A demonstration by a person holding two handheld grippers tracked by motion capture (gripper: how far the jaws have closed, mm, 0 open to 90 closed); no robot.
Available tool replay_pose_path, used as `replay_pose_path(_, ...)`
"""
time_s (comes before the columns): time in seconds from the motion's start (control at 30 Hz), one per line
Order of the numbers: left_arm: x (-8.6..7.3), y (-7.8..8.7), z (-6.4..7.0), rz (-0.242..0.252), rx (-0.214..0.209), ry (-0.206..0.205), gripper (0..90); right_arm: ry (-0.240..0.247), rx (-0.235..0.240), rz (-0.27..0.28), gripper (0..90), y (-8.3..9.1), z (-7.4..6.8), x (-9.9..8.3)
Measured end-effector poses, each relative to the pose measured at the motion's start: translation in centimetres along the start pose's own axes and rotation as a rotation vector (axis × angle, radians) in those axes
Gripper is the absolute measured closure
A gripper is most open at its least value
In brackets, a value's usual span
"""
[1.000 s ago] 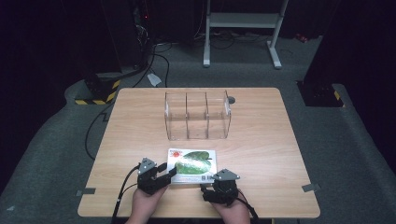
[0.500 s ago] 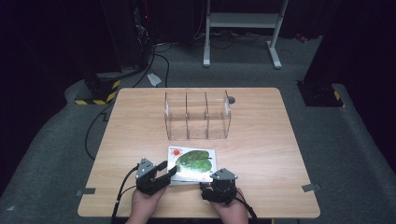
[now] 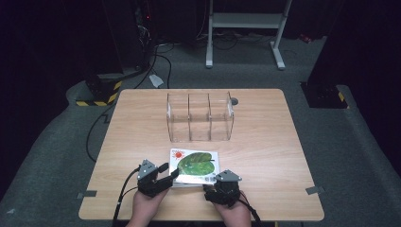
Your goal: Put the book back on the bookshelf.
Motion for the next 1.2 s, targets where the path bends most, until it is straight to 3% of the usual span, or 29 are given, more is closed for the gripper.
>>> replay_pose_path(0.17,-0.3,-0.7,0.0,-0.041,-0.048,0.020,42.0,0.013,-0.007,0.006,25.7,0.1,0.0,0.0)
replay_pose_path(0.4,-0.1,-1.7,0.4,-0.110,-0.133,0.086,40.5,0.016,-0.014,0.004,26.0,0.0,0.0,0.0)
replay_pose_path(0.5,0.2,-1.9,0.5,-0.146,-0.155,0.069,40.6,0.027,-0.013,0.007,26.1,0.0,0.1,0.0)
replay_pose_path(0.57,0.2,-2.1,0.5,-0.165,-0.159,0.065,40.5,0.008,-0.008,0.001,26.2,0.1,0.0,-0.1)
replay_pose_path(0.8,0.0,-2.9,0.5,-0.167,-0.186,0.056,40.3,0.025,-0.016,0.000,26.6,0.1,0.0,-0.2)
replay_pose_path(0.87,0.1,-2.8,0.4,-0.165,-0.200,0.046,42.6,0.026,-0.016,-0.001,26.5,0.1,0.0,-0.2)
replay_pose_path(1.0,0.1,-2.7,0.4,-0.153,-0.211,0.064,47.7,0.028,-0.020,-0.006,26.8,0.1,0.0,-0.2)
replay_pose_path(1.2,-0.1,-2.6,0.3,-0.162,-0.211,0.039,51.6,0.045,-0.002,0.020,28.8,1.1,-0.4,-0.6)
Point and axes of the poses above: each handheld gripper's, and its own axes: y roughly backward along the jaws, x roughly out of its top, z roughly to its right, the point moved 10 cm from there along -y, roughly forward along the jaws, and after that the axes turned 10 degrees about -z, right-handed, at the moved point
